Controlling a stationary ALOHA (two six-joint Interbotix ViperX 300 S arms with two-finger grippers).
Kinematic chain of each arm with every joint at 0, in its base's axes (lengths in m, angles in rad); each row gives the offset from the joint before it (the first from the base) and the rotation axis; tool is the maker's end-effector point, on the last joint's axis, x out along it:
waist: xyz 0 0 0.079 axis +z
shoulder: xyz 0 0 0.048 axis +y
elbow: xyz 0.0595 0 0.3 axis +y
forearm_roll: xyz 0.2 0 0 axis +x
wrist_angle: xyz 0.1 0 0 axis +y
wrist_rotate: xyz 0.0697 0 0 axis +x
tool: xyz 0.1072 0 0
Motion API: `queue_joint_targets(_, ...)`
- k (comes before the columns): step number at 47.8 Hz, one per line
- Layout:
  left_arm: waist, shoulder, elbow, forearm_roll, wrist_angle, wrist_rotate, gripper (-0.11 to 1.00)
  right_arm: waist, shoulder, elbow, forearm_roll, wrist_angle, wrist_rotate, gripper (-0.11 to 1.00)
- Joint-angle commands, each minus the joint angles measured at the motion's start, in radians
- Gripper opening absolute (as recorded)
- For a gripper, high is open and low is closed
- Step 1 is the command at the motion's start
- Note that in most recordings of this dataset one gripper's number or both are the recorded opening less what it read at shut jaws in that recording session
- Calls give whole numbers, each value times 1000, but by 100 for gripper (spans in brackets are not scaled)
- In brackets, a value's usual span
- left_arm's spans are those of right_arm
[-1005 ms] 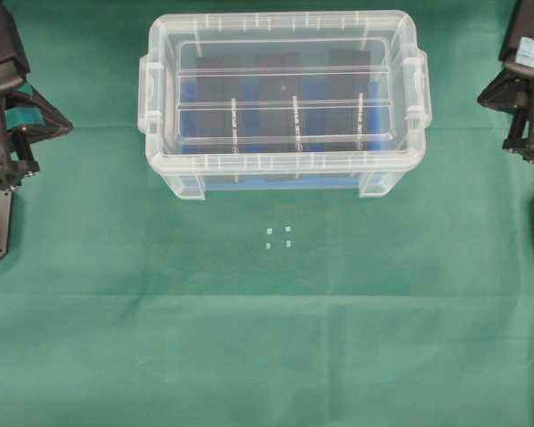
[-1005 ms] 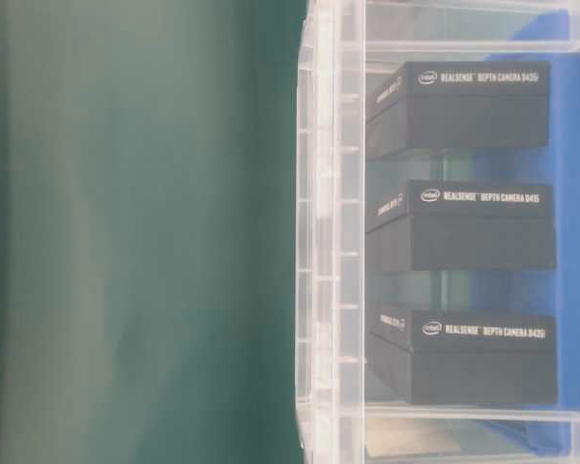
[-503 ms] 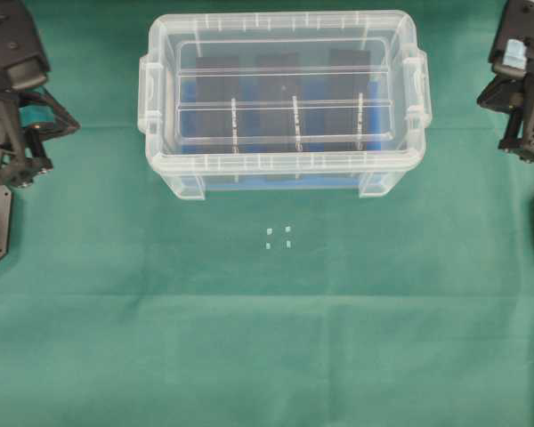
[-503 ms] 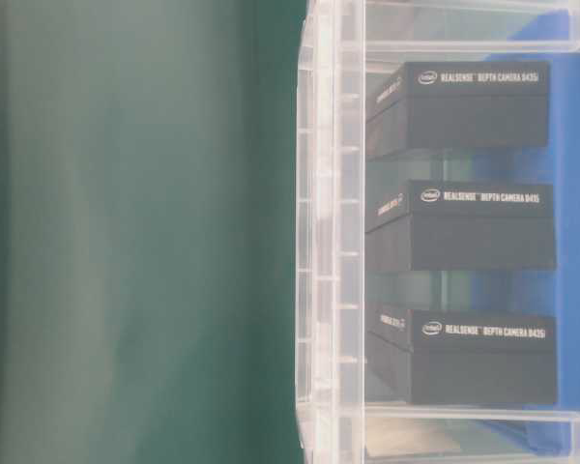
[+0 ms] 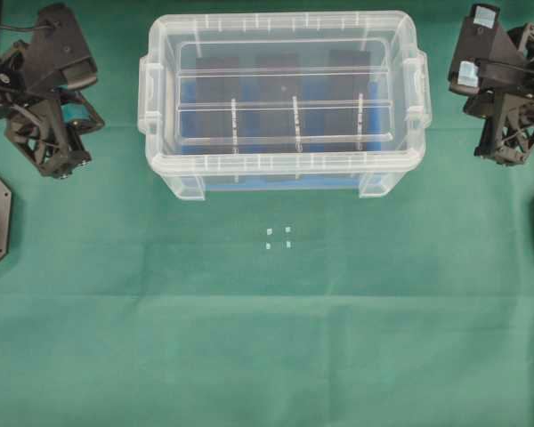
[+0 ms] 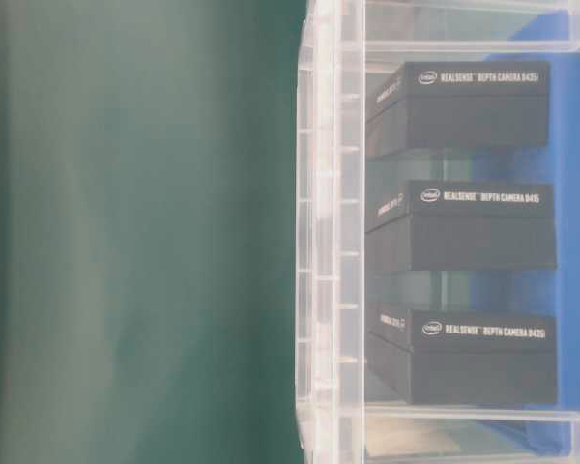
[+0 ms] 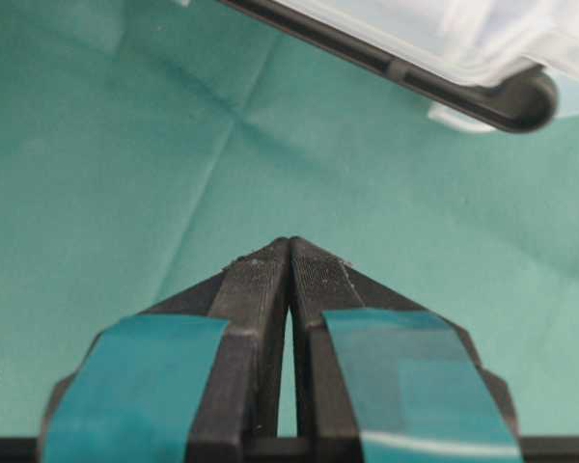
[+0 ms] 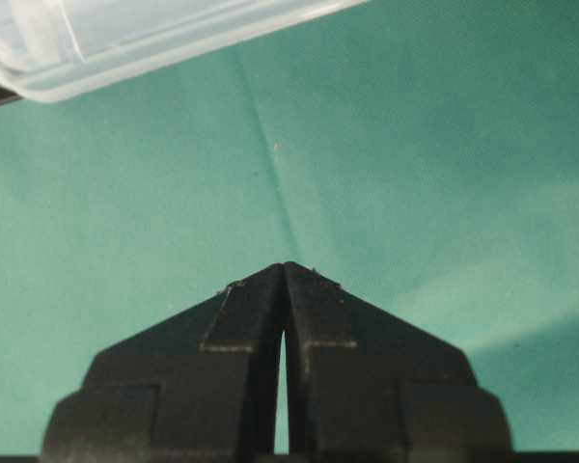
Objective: Clamp the lid of the box with both arms, then lift and open it.
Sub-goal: 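Move left and right grippers over the lid's left and right edges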
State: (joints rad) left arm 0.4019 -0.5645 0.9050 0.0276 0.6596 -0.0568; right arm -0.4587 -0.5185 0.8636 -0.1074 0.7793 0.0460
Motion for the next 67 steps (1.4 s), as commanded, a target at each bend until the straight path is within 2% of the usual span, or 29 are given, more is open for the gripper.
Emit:
queue_joint_targets(1, 5, 8, -17, 3, -12, 3, 1, -3, -3, -14, -2, -9, 2, -1)
queue_joint_targets(9, 5, 20, -26, 3, -17, 35, 1, -3, -3, -14, -3, -11, 0, -1)
queue_joint_targets(18, 3, 51, -46, 3, -18, 109, 1, -3, -3, -17, -5, -15, -17, -1)
queue_joint_targets(25, 5, 80, -69, 3, -12, 210, 1, -2, -3, -17, -26, -12, -51, -1)
queue_joint_targets(30, 3, 91, -78, 3, -11, 259, 1, -3, -3, -18, -34, -14, -81, -1)
queue_joint_targets(39, 5, 95, -81, 2, 0, 268, 1, -2, -3, -18, -34, -15, -123, -1)
queue_joint_targets(67, 3, 138, -117, 2, 12, 287, 1, 0, 31, -35, -34, -55, -140, -1)
